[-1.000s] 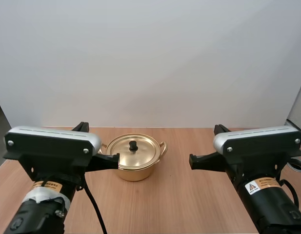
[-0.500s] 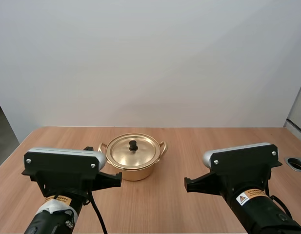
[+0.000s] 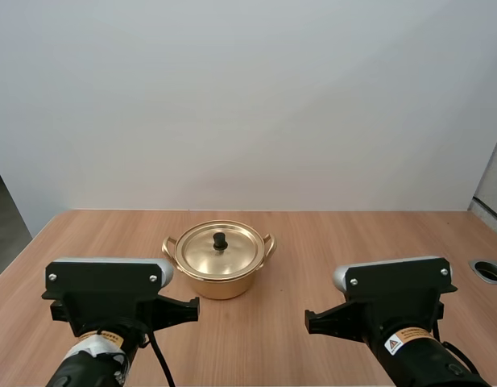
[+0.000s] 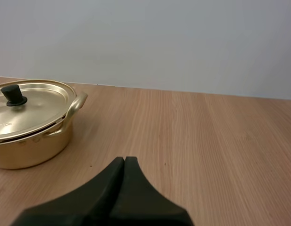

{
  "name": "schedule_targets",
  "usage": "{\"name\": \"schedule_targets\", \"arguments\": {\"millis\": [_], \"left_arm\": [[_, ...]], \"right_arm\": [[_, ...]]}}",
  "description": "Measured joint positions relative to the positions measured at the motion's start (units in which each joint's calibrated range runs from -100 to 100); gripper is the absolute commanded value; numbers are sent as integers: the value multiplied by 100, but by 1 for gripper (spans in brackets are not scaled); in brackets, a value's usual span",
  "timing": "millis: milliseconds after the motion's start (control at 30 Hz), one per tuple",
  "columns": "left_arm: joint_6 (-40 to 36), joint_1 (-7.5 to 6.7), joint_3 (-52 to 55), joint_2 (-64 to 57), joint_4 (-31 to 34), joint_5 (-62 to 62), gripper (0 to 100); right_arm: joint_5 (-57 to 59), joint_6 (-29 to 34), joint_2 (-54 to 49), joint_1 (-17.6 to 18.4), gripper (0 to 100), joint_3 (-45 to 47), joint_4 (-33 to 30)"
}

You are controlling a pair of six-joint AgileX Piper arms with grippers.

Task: Open the pot, put the car inside, and close it

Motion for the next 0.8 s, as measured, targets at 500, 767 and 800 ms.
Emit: {"name": "schedule_targets", "arguments": {"millis": [500,767,800], "left_arm": [[-1125,51,0,0,1030,65,0],[-1125,51,0,0,1037,-51,0],[-1125,51,0,0,1037,-51,0]], "right_arm": [[36,344,0,-18,0,0,-66],[36,344,0,-18,0,0,-58],[36,344,0,-18,0,0,-58]]}}
